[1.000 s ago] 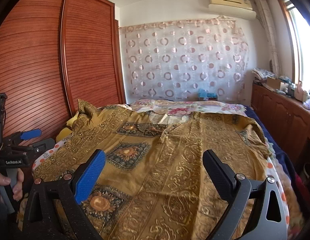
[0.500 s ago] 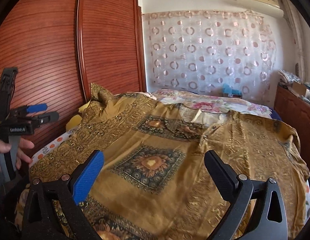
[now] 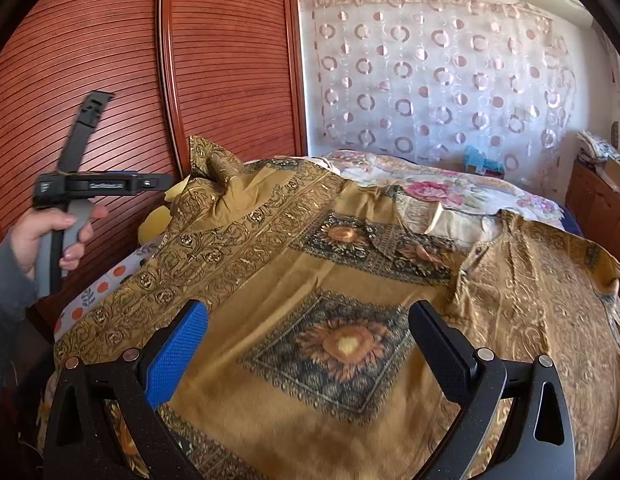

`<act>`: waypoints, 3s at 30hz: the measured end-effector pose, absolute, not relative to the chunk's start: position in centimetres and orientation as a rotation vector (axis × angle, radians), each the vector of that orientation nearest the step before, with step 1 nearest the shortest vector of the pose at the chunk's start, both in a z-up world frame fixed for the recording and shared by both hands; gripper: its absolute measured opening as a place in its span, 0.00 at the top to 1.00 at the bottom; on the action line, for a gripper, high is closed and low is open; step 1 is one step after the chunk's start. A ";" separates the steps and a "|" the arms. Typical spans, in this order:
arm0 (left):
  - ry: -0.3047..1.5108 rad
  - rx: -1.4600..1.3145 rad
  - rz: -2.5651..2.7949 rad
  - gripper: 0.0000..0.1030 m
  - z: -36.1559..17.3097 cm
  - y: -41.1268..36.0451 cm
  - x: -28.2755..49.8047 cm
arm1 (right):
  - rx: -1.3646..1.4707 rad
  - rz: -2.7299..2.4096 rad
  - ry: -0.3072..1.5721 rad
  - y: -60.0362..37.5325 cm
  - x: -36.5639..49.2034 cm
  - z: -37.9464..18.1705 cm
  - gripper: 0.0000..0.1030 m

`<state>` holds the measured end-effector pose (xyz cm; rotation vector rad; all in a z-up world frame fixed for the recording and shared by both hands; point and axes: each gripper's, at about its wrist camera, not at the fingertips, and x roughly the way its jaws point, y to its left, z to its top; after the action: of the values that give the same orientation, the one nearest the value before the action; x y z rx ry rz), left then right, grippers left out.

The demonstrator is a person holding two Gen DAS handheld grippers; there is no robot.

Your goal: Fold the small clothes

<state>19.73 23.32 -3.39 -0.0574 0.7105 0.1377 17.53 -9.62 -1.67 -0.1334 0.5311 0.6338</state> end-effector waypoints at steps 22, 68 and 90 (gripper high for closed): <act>0.779 -0.021 0.045 0.95 -1.2 22.3 25.9 | -0.120 0.631 0.580 -8.5 19.0 -2.1 0.02; 0.889 0.119 -0.259 0.49 -7.1 7.9 18.6 | -0.137 0.533 0.657 -12.1 19.8 -2.4 0.02; 0.835 0.171 -0.298 0.90 -3.9 5.7 17.1 | -0.233 0.434 0.803 -9.8 22.4 -4.6 0.02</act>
<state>17.09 5.68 -3.88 0.1713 0.8348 -0.2982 22.41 -9.76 -4.58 -0.2332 0.8028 0.4338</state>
